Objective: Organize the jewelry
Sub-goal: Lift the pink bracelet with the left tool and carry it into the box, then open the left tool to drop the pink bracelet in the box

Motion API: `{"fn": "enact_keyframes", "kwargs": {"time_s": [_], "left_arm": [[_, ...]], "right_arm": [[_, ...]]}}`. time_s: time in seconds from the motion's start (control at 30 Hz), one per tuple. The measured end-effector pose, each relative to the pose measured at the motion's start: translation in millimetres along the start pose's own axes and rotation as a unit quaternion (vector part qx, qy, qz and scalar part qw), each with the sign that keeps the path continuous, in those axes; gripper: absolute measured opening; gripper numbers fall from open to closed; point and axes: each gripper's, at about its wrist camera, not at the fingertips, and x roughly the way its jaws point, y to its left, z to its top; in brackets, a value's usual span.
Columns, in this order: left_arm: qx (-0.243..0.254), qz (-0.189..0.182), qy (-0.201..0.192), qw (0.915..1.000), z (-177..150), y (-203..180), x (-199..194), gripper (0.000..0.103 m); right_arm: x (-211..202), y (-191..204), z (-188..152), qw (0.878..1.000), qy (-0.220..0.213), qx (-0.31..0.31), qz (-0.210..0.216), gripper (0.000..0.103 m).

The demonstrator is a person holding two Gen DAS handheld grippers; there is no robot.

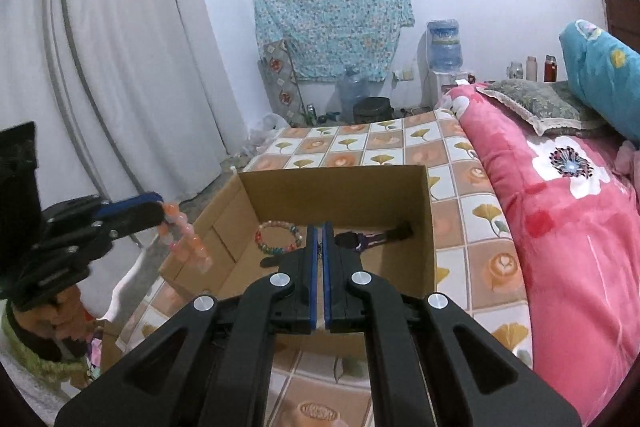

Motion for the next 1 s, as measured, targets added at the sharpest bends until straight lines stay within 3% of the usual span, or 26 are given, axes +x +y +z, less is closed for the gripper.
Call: {"fn": "enact_keyframes", "kwargs": {"time_s": [0.23,0.47,0.63,0.93,1.0], "left_arm": [[-0.035,0.008,0.094,0.9949,-23,50,60,0.009],[-0.018,0.023,0.155,0.9876,-43,52,93,0.009],[-0.020,0.024,0.176,0.9839,-51,59,104,0.009],[-0.020,0.033,0.168,0.9851,-46,61,100,0.009],[-0.025,0.035,0.157,0.9866,-43,62,95,0.016]], "right_arm": [[45,-5,1,0.999,0.045,0.007,-0.006,0.002],[82,-10,2,0.996,0.089,0.011,-0.007,0.002],[100,-14,1,0.993,0.116,0.012,-0.010,0.002],[116,-21,-3,0.989,0.147,0.015,-0.020,0.002],[118,-21,-3,0.988,0.153,0.010,-0.029,0.002]]}}
